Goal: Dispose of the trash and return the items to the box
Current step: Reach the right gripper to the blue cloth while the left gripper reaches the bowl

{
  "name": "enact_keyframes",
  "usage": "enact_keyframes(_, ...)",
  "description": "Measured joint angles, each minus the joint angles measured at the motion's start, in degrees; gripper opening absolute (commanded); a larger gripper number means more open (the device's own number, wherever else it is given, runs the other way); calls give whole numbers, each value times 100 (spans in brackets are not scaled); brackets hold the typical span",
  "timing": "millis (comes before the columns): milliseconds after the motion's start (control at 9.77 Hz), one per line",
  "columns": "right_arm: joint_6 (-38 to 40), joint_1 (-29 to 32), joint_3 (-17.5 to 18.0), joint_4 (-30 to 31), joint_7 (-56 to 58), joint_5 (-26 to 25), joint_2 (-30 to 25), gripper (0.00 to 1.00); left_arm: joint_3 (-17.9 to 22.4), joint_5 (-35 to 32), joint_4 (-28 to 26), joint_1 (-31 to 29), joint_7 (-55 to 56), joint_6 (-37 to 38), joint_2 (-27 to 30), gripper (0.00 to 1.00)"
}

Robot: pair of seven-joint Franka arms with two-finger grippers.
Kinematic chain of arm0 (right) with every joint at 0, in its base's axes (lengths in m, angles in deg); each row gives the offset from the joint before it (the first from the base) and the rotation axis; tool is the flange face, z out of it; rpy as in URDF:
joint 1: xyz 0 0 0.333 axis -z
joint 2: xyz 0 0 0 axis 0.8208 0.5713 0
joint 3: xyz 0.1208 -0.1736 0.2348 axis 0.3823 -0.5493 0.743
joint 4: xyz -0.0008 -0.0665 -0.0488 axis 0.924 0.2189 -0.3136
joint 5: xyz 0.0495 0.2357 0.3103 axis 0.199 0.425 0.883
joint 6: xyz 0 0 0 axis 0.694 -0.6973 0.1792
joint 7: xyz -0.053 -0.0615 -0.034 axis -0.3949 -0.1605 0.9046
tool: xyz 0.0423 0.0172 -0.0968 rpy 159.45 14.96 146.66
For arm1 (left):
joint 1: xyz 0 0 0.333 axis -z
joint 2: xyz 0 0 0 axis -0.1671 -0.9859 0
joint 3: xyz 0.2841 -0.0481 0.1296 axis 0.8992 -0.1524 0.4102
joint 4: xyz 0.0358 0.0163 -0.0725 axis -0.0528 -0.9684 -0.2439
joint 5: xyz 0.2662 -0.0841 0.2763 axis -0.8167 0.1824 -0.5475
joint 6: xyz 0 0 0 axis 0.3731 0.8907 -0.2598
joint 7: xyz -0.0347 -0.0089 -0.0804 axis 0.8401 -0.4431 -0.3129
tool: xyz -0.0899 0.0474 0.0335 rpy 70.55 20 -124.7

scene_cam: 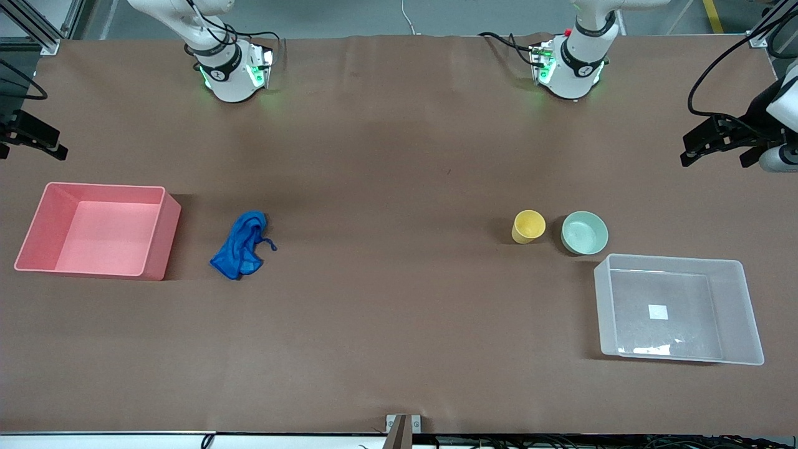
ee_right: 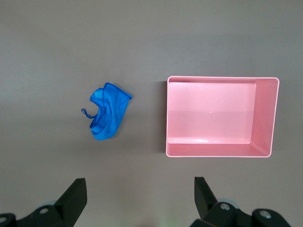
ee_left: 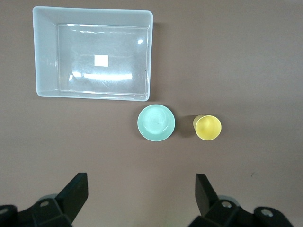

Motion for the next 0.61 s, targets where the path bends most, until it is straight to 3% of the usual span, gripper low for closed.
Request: enact_keyframes(614,-2,0,0,3,0,0,0,100,8,0,-22,-2,130,-3,0,99)
